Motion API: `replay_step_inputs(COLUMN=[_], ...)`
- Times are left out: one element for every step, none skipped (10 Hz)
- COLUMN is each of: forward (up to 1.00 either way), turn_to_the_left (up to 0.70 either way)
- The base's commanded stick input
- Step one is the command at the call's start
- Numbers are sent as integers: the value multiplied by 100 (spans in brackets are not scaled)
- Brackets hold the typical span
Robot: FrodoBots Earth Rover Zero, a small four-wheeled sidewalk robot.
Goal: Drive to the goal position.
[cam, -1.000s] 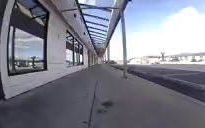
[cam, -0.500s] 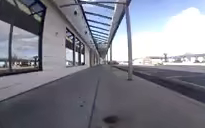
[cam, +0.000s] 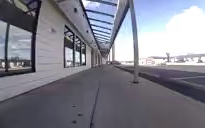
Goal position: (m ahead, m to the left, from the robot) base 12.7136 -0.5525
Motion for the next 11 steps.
replay_step_inputs(forward=[85,85,85,85,85,85,85,85,85,85,85], turn_to_the_left=[0,0,0,0,0,0,0,0,0,0,0])
